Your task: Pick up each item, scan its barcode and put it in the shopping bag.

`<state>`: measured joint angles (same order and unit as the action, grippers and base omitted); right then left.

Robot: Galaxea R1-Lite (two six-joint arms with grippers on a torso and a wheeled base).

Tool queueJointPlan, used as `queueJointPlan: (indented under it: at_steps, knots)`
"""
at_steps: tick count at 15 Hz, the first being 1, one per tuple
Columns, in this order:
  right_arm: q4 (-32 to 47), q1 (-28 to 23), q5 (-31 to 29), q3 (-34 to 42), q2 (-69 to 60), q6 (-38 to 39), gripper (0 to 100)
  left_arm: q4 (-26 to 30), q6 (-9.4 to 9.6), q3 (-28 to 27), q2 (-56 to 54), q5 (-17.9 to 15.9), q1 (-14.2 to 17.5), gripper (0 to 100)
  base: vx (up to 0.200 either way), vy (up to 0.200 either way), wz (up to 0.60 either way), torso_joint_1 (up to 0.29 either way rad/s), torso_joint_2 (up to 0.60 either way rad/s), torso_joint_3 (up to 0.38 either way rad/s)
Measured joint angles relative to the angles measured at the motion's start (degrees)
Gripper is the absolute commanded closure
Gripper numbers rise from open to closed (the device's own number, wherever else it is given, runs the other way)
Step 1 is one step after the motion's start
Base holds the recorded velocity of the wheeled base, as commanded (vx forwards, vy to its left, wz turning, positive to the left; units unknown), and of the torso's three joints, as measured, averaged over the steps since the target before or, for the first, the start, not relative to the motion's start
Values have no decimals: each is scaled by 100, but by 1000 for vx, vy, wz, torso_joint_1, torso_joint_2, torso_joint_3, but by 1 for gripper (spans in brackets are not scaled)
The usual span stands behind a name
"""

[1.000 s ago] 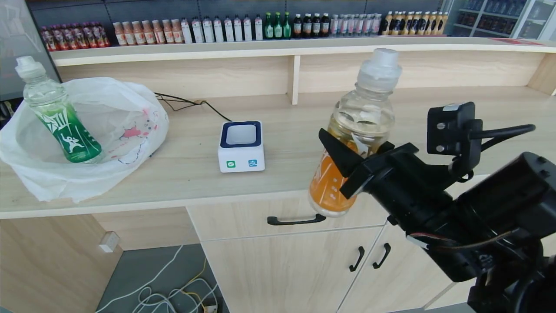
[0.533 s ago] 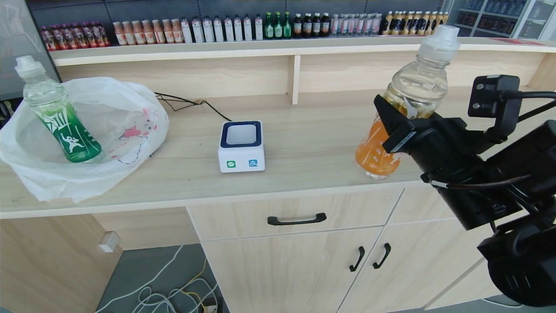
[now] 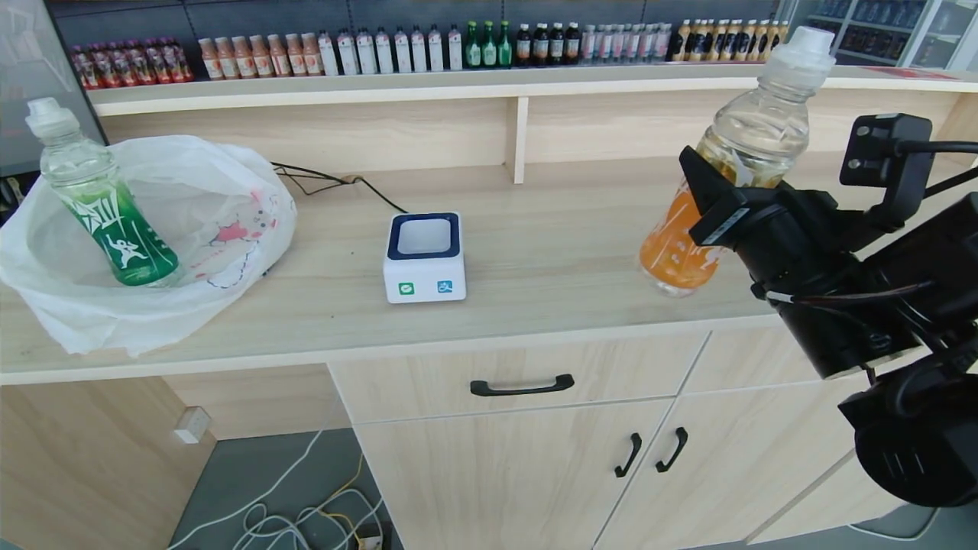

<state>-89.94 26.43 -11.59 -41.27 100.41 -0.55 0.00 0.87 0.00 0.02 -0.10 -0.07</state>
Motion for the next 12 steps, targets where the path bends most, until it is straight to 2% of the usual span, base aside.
queueJointPlan:
  at_steps: [4,12]
  knots:
    - [2,-11,27,-165,102,34,100,0,-76,0,0,0,-4,0,0,200,0,2,5,2]
    - [11,-24,18,-234,187,73,100,0,-84,0,0,0,-2,0,0,200,0,5,-4,3]
